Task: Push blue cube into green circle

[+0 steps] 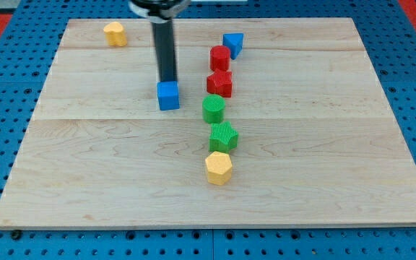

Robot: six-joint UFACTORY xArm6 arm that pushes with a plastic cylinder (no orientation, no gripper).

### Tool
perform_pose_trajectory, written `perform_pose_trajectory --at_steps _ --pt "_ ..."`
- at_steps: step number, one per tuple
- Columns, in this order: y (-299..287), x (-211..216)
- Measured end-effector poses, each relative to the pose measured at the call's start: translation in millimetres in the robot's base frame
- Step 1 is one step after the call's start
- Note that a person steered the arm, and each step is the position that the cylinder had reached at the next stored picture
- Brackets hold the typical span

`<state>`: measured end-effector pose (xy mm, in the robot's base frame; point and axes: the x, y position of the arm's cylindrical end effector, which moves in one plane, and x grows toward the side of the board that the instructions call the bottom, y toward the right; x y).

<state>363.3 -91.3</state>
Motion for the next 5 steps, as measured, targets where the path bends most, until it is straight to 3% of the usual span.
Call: perform_pose_trajectory --at_steps 3,5 --pt "-41 12" --pt "16 -1"
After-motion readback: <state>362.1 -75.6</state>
